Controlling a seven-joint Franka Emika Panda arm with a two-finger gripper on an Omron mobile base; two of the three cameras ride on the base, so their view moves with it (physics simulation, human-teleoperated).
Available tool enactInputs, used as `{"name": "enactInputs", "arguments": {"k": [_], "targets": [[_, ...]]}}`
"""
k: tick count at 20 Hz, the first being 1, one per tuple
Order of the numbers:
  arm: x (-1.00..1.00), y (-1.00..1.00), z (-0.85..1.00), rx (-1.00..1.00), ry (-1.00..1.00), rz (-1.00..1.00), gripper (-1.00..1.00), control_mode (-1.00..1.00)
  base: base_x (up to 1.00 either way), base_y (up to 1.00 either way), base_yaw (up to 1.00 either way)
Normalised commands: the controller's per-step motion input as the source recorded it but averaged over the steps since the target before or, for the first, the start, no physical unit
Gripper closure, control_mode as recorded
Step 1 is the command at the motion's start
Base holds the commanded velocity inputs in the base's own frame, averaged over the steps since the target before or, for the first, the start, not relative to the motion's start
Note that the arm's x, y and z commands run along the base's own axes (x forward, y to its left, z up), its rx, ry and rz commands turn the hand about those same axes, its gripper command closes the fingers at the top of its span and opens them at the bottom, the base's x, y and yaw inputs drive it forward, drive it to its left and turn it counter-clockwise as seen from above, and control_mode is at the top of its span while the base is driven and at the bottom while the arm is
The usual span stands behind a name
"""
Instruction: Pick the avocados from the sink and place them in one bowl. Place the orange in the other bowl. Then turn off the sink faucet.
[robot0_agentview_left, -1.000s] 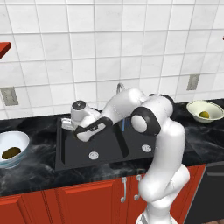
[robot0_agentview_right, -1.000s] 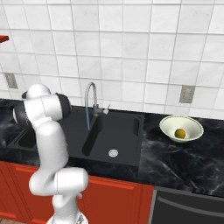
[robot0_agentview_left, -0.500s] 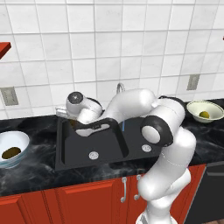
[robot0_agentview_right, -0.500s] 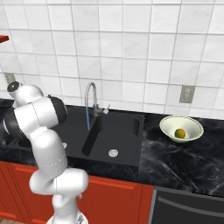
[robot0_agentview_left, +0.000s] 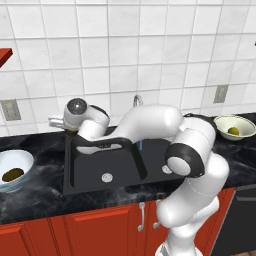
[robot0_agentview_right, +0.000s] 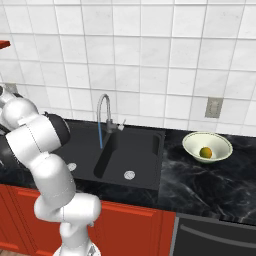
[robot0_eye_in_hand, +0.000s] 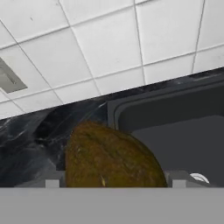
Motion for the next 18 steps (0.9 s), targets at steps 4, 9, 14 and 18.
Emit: {"name": "enactInputs", "arguments": {"k": [4, 9, 14, 18], "targets": [[-0.40, 0.49, 0.34, -0.05, 0.00, 0.23, 1.00, -1.00, 0.00, 0.00, 0.00], [-0.45, 0.49, 0.31, -0.06, 0.01, 0.26, 1.00, -1.00, 0.00, 0.00, 0.00], [-0.50, 0.48, 0.22, -0.10, 0.05, 0.25, 1.00, -1.00, 0.00, 0.00, 0.00], [-0.53, 0.51, 0.08, -0.10, 0.08, 0.24, 1.00, -1.00, 0.00, 0.00, 0.00]]}}
